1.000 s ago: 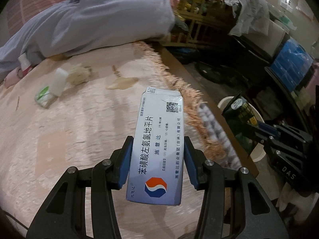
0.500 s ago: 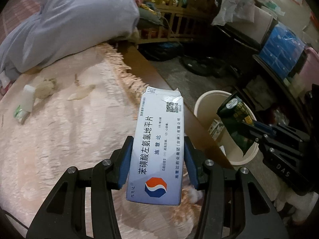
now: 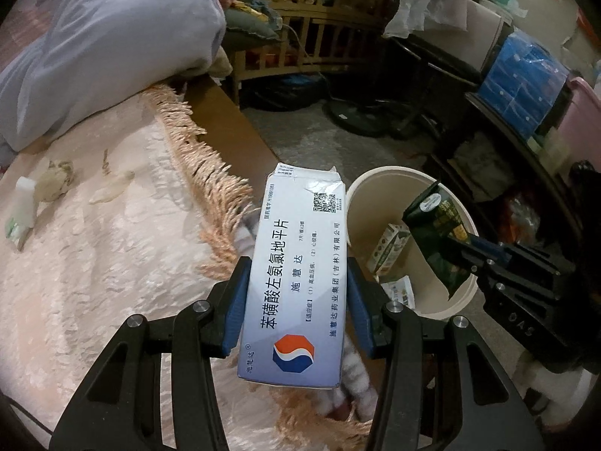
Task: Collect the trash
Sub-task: 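Carry the medicine box and snack wrapper over the white bucket with both tools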
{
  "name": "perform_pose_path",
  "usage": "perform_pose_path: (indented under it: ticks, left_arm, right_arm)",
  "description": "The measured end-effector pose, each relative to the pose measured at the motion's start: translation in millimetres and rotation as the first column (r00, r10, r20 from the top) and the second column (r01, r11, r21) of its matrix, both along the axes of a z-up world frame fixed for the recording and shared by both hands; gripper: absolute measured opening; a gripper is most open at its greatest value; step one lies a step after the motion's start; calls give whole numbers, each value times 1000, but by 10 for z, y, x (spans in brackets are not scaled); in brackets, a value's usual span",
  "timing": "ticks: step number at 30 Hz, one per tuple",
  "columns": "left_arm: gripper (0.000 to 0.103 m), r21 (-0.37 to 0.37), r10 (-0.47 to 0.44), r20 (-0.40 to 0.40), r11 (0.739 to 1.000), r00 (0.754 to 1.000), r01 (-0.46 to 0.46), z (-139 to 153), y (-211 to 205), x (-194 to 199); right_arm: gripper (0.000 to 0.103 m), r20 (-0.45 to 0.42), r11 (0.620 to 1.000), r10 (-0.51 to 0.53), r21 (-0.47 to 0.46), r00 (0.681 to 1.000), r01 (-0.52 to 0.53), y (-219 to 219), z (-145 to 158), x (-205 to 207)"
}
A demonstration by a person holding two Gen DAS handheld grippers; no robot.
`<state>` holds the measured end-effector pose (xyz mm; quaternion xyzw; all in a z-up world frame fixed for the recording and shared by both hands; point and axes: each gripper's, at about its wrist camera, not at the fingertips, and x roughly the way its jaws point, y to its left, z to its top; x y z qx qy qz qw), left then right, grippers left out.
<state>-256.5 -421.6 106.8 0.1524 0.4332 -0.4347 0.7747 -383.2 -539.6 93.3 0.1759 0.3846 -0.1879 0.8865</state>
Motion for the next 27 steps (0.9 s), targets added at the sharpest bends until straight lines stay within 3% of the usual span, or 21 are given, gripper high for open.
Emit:
perform_pose_path:
  ticks: [27]
  left_arm:
    - [46, 10, -58, -25, 998, 998, 58, -146, -449, -67]
  right_arm:
    - [15, -27, 992, -121, 43, 992, 122, -407, -170, -198]
